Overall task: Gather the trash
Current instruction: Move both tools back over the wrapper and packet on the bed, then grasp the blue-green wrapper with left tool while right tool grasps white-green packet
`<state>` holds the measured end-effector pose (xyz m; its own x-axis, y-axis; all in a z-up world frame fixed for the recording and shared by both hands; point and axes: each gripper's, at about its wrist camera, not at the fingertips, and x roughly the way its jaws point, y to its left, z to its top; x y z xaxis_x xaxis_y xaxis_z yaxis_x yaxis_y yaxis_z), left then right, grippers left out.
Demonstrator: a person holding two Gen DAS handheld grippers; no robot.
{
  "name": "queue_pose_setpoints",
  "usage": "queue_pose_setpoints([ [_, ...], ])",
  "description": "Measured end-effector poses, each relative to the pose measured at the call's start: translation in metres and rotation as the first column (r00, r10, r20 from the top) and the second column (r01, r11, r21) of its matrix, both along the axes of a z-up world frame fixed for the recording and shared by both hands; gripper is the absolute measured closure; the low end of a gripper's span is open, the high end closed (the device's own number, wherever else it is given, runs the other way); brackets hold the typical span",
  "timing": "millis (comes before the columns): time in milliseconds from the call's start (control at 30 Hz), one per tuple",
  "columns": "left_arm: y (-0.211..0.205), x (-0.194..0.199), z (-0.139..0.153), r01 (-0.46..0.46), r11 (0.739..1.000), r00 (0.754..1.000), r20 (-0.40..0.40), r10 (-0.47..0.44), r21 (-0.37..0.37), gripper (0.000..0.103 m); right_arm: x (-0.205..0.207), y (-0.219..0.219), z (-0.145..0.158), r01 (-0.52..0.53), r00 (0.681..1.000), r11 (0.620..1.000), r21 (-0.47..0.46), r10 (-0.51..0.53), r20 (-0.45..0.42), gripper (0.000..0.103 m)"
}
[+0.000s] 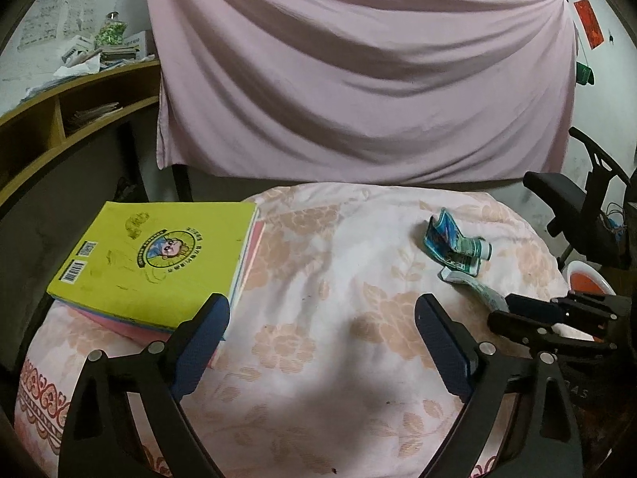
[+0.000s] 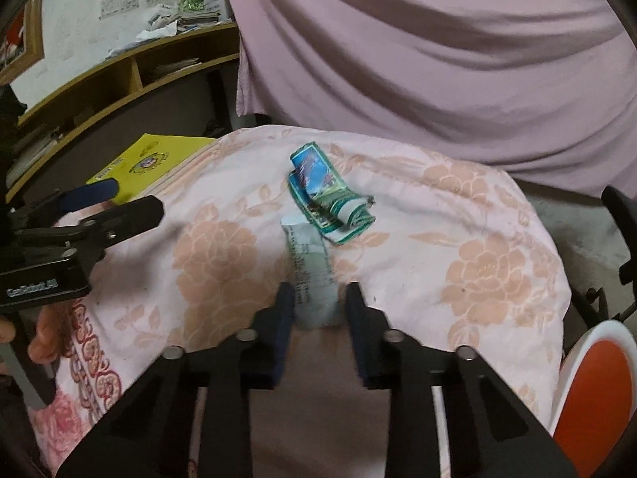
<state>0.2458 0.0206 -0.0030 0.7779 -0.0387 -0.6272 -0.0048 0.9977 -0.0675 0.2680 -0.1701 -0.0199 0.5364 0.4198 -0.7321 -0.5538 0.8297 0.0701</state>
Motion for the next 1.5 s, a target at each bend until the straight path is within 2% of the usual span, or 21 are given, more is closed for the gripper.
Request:
queue_pose_setpoints([
  [333, -0.018, 0.007, -0.002, 0.089, 0.996, 0.996, -0.02, -0.089, -0.026, 0.012, -0.018, -0.042, 0.005, 0.068, 0.998, 0.997, 0.03, -0.067, -0.022, 0.082],
  [467, -0.031, 0.014, -0.002, 0.136, 0.99, 0.99, -0.018, -0.137, -0.029, 0.012, -0.013, -0.064, 0.007, 0.152, 0.988, 0.988, 0.025, -0.151, -0.014, 0.082],
  [567, -0.042, 0.024, -0.002, 0.169, 0.985, 0.985, -0.018, -0.169, -0.025, 0.012, -0.004, -0.078, 0.006, 0.199, 0.98, 0.977, 0.077, -0.197, -0.04, 0.082],
  [967, -0.071, 0.067, 0.002, 0.247, 0.969, 0.969, -0.01, -0.247, -0.018, 0.012, 0.022, -0.084, 0.005, 0.259, 0.966, 0.962, 0.085, -0.257, -0.031, 0.082],
  [1167, -0.08, 0.088, -0.009, 0.291, 0.956, 0.952, -0.086, -0.293, -0.033, 0.033, 0.028, -0.086, 0.004, 0.265, 0.964, 0.96, 0.096, -0.262, -0.041, 0.082],
  [1233, -0.081, 0.093, -0.012, 0.291, 0.956, 0.949, -0.113, -0.293, -0.037, 0.043, 0.028, -0.086, 0.003, 0.264, 0.964, 0.96, 0.096, -0.261, -0.042, 0.082],
  [1267, -0.081, 0.094, -0.013, 0.292, 0.956, 0.948, -0.122, -0.294, -0.038, 0.044, 0.028, -0.086, 0.004, 0.264, 0.964, 0.96, 0.097, -0.261, -0.042, 0.082],
  [1400, -0.088, 0.093, -0.012, 0.32, 0.947, 0.939, -0.124, -0.321, -0.027, 0.062, 0.028, -0.086, 0.003, 0.265, 0.964, 0.959, 0.099, -0.261, -0.045, 0.082],
  [1500, -0.094, 0.089, -0.012, 0.327, 0.945, 0.938, -0.123, -0.323, 0.013, 0.066, 0.028, -0.087, 0.002, 0.265, 0.964, 0.96, 0.096, -0.262, -0.044, 0.082],
])
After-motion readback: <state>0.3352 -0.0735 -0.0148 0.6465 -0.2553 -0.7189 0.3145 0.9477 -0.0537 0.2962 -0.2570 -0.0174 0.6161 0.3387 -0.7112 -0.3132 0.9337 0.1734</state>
